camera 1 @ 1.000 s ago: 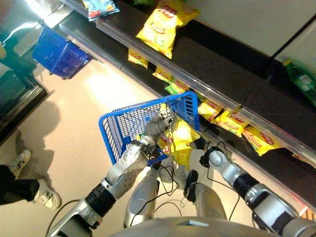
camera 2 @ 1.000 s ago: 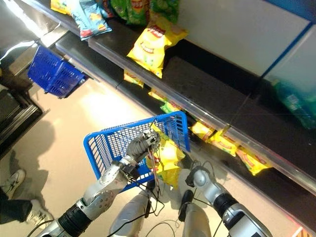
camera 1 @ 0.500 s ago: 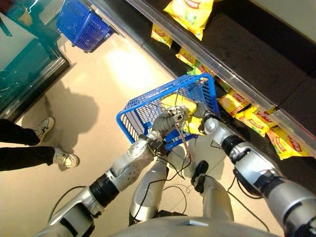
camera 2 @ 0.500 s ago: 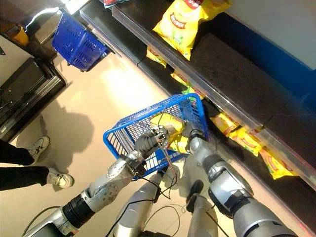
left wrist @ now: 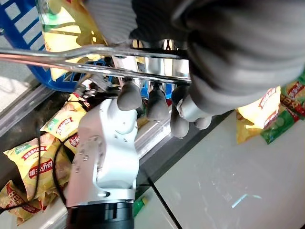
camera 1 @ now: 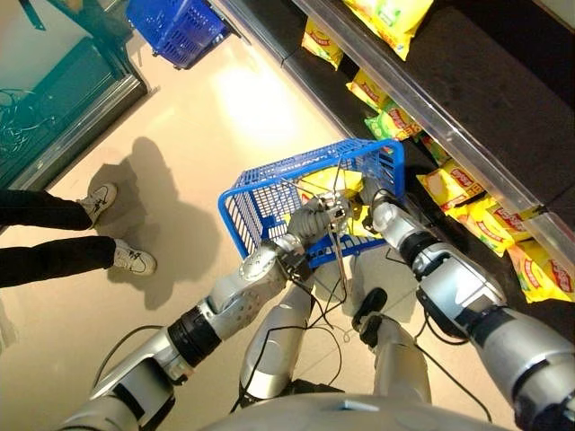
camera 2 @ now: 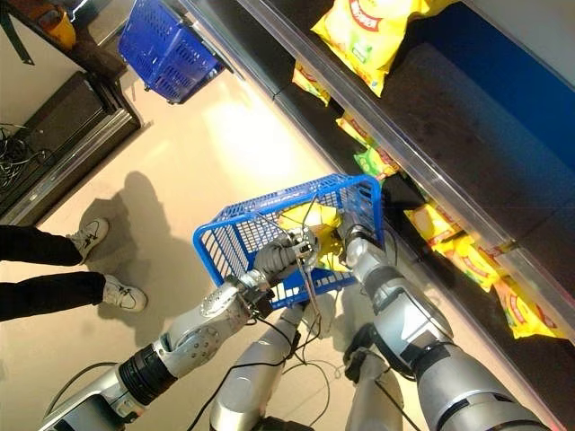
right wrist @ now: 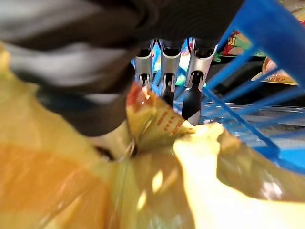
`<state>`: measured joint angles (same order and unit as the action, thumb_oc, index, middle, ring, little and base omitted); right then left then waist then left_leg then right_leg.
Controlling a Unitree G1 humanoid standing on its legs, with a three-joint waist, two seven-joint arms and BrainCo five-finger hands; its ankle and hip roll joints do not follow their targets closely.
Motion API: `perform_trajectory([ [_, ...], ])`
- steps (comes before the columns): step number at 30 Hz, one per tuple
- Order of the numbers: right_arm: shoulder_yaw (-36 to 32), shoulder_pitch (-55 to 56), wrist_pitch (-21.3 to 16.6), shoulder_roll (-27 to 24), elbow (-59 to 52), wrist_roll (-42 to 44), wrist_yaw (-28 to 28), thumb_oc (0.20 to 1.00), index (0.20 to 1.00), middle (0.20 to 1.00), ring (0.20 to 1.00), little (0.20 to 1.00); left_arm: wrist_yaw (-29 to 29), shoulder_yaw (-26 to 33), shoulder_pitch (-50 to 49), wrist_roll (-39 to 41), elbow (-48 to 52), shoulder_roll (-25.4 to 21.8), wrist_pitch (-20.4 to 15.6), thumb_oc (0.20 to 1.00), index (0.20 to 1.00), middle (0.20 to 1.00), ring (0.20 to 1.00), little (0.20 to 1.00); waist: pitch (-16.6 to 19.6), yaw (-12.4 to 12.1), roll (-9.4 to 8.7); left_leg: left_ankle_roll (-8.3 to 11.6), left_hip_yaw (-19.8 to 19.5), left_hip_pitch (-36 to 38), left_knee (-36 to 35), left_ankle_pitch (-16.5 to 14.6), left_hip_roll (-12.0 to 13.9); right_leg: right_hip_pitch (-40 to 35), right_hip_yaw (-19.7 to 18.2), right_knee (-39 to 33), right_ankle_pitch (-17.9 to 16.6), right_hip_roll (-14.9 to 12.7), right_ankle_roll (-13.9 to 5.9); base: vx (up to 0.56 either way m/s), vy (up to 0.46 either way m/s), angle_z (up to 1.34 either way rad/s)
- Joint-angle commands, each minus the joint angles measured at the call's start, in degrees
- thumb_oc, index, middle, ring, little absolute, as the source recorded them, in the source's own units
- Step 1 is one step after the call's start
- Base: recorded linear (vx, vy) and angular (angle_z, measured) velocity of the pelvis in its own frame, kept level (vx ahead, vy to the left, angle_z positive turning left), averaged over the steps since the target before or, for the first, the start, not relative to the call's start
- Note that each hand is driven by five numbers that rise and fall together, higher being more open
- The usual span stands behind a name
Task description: Pick up the snacks into the basket
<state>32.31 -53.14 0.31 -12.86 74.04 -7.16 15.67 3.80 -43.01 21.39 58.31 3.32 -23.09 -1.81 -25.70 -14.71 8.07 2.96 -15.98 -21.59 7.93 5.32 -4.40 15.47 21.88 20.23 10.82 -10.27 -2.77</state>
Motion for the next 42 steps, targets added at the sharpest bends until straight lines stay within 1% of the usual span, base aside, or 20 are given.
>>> perform_trajectory([
  [1,0.49,2.96,-2.39,1.34,-10.67,1.95,0.74,1.0,1.0,1.0,1.0,1.0,-3.52,8.19,-0.09,-0.73,15.52,3.94,-7.27,0.2,0.2,0.2,0.2,0.2,2.0,0.84,-1.79,-1.15,3.57,1.85,-0.14,-3.1,-1.72,-1.77,-3.74,-6.22,-7.6,-1.45,-4.83,0.02,0.07,-0.07],
  [4,1.37,13.72,-2.95,-1.33,-27.24,-0.58,-1.08,1.0,1.0,1.0,1.0,1.0,-2.31,15.83,-6.66,-1.94,13.72,2.87,-8.41,0.2,0.2,0.2,0.2,0.2,3.48,2.88,-4.58,-1.32,5.64,3.85,-1.39,-3.47,-0.58,-2.85,-5.49,-7.95,-8.59,-1.12,-5.11,0.03,0.056,-0.18],
  [6,-0.69,20.51,-3.57,-4.66,-34.19,-1.76,-2.17,1.0,1.0,1.0,1.0,1.0,-2.07,20.23,-11.33,-2.28,11.63,2.47,-8.94,0.2,0.2,0.2,0.2,0.2,4.83,4.08,-6.11,-1.48,6.96,5.4,-2.27,-3.77,0.09,-4.03,-6.16,-9.53,-9.16,-0.87,-5.35,0.07,0.021,-0.5],
  [7,-2.27,24.52,-4.09,-8.09,-40.47,-3.12,-2.97,1.0,1.0,1.0,1.0,1.0,-1.26,23.43,-13.64,-3.09,10.17,2.41,-9.67,0.2,0.2,0.2,0.2,0.2,5.75,4.98,-7.08,-1.66,7.95,6.17,-2.87,-3.76,0.5,-4.46,-6.92,-10.59,-9.64,-0.5,-5.55,0.08,0.018,-0.43],
  [12,-10.45,40.09,-8.44,-16.47,-52.57,-5.31,-6.14,1.0,1.0,1.0,1.0,1.0,-0.7,33.43,-21.05,-8.71,1.51,3.09,-11.41,0.2,0.2,0.2,0.2,0.2,9.35,8.3,-10.33,-2.31,12.26,10.47,-4.61,-5.14,1.86,-6.34,-11.27,-13.85,-10.57,0.94,-6.19,0.09,0.018,-0.6],
  [13,-10.56,40.4,-8.33,-16.59,-52.87,-5.32,-6.25,1.0,1.0,1.0,1.0,1.0,-0.74,33.34,-21.13,-8.74,1.46,3.15,-11.45,0.2,0.2,0.2,0.2,0.2,9.35,8.05,-10.29,-2.32,12.46,10.7,-4.72,-5.17,1.91,-6.45,-11.47,-13.9,-10.59,0.99,-6.2,0.12,0.034,-0.42],
  [14,-13.58,46.4,-10.42,-18.6,-56.47,-4.77,-7.94,1.0,1.0,1.0,1.0,1.0,-1.33,36.48,-23.35,-9.9,-2.2,3.71,-11.52,0.2,0.2,0.2,0.2,0.2,10.95,9.77,-11.14,-2.55,14.2,12.43,-5.22,-5.79,2.2,-7.11,-13.46,-14.68,-10.88,1.53,-6.43,0.12,0.033,-0.85],
  [15,-14.66,48.49,-10.82,-19.14,-56.91,-4.31,-8.92,1.0,1.0,1.0,1.0,1.0,-1.38,36.91,-24.18,-11.24,-3.76,4.0,-11.67,0.2,0.2,0.2,0.2,0.2,11.69,10.08,-11.21,-2.63,14.98,13.43,-5.65,-6.04,2.34,-7.46,-14.34,-15.03,-10.94,1.71,-6.51,0.14,0.039,-0.84],
  [17,-17.45,52.85,-12.06,-18.93,-58.28,-2.84,-9.42,1.0,1.0,1.0,1.0,1.0,-1.29,38.65,-24.95,-12.2,-8.7,5.13,-11.4,0.2,0.2,0.2,0.2,0.2,13.13,12.34,-11.51,-2.74,16.77,14.93,-6.3,-6.52,2.62,-7.73,-16.38,-15.42,-11.2,2.23,-6.69,0.08,0.029,-0.8],
  [21,-18.81,56.31,-12.21,-16.67,-50.26,-2.33,-8.88,1.0,1.0,1.0,1.0,1.0,-0.78,40.18,-24.76,-20.81,-19.81,5.04,-11.9,0.2,0.2,0.2,0.2,0.2,15.53,13.91,-11.28,-2.55,19.47,17.55,-6.57,-7.32,3.41,-8.76,-19.54,-16.43,-11.57,2.99,-6.64,0.08,0.013,-0.48],
  [22,-17.97,56.41,-11.74,-16.11,-45.93,-2.91,-8.98,1.0,1.0,1.0,1.0,1.0,0.3,40.37,-24.1,-22.01,-23.78,5.74,-11.7,0.2,0.2,0.2,0.2,0.2,16.06,14.31,-11.29,-2.45,19.83,18.11,-6.66,-7.41,3.57,-9.28,-19.97,-16.85,-11.75,3.2,-6.62,0.05,-0.027,-0.41],
  [24,-18.46,56.4,-10.09,-11.89,-33.87,0.22,-8.35,1.0,1.0,1.0,1.0,1.0,1.02,41.03,-22.86,-22.52,-34.11,8.32,-10.82,0.2,0.2,0.2,0.2,0.2,16.84,15.25,-11.24,-2.49,20.96,19.69,-7.04,-7.82,4.06,-9.99,-21.23,-17.15,-11.72,3.69,-6.52,0.04,-0.016,-0.29],
  [25,-18.5,56.66,-9.77,-11.27,-32.24,0.79,-8.64,1.0,1.0,1.0,1.0,1.0,1.07,41.5,-23.11,-23.27,-35.86,8.48,-10.99,0.2,0.2,0.2,0.2,0.2,17.34,15.31,-11.18,-2.44,21.43,19.94,-7.34,-7.69,4.18,-9.92,-21.78,-17.46,-11.92,3.91,-6.47,0.05,-0.015,-0.24],
  [26,-18.9,56.11,-8.67,-8.94,-23.69,3.41,-8.51,1.0,1.0,1.0,1.0,1.0,0.97,42.43,-22.31,-23.4,-42.79,9.99,-9.79,0.2,0.2,0.2,0.2,0.2,17.63,15.5,-11.15,-2.56,22.09,20.99,-7.89,-7.87,4.38,-10.45,-22.53,-17.6,-11.9,4.29,-6.41,0.04,-0.016,-0.4],
  [27,-19.72,56.08,-8.47,-8.07,-22.29,4.92,-8.39,1.0,1.0,1.0,1.0,1.0,0.67,42.58,-22.4,-22.53,-43.63,10.18,-10.12,0.2,0.2,0.2,0.2,0.2,18.02,15.41,-11.01,-2.5,22.22,21.03,-8.08,-7.72,4.41,-10.44,-22.81,-17.86,-12.05,4.39,-6.34,0.04,-0.026,-0.48],
  [29,-23.84,54.52,-6.63,-4.52,-9.83,12.82,-8.45,1.0,1.0,1.0,1.0,1.0,1.66,44.68,-21.05,-21.74,-53.94,12.27,-8.76,0.2,0.2,0.2,0.2,0.2,18.78,16.09,-10.65,-2.6,22.55,22.08,-8.66,-7.88,4.49,-11.32,-23.34,-18.41,-12.03,4.64,-6.41,0.04,-0.007,-0.31],
  [30,-23.84,54.43,-6.66,-4.5,-9.76,12.83,-8.45,1.0,1.0,1.0,1.0,1.0,1.63,44.71,-20.97,-21.72,-53.99,12.25,-8.78,0.2,0.2,0.2,0.2,0.2,18.86,16.05,-10.69,-2.57,22.61,21.88,-8.65,-7.76,4.49,-11.13,-23.4,-18.46,-12.18,4.65,-6.38,0.09,-0.01,-0.03],
  [31,-28.18,53.27,-4.4,-2.95,-0.04,18.07,-8.41,1.0,1.0,1.0,1.0,1.0,0.84,46.32,-20.26,-24.37,-64.27,12.29,-6.76,0.2,0.2,0.2,0.2,0.2,19.81,16.58,-10.27,-2.57,23.06,22.87,-8.83,-8.3,4.78,-11.79,-23.65,-18.79,-11.94,4.77,-6.39,0.07,-0.016,-0.05],
  [36,-30.57,52.67,-3.09,-2.47,6.65,19.85,-8.44,1.0,1.0,1.0,1.0,1.0,0.19,48.69,-20.06,-27.51,-75.51,12.45,-5.03,0.2,0.2,0.2,0.2,0.2,21.99,17.17,-9.91,-2.38,23.67,24.96,-9.48,-8.72,5.19,-13.84,-23.87,-19.85,-11.53,5.09,-5.78,0.1,-0.024,-0.18],
  [42,-31.26,50.58,-1.83,-2.58,9.08,19.9,-7.44,1.0,1.0,1.0,1.0,1.0,-1.29,46.21,-20.82,-32.96,-75.67,11.92,-4.52,0.2,0.2,0.2,0.2,0.2,23.34,16.87,-9.7,-2.1,23.32,25.89,-8.82,-9.61,5.54,-15.99,-23.21,-20.52,-10.65,5.22,-5.31,0.07,-0.031,-0.02],
])
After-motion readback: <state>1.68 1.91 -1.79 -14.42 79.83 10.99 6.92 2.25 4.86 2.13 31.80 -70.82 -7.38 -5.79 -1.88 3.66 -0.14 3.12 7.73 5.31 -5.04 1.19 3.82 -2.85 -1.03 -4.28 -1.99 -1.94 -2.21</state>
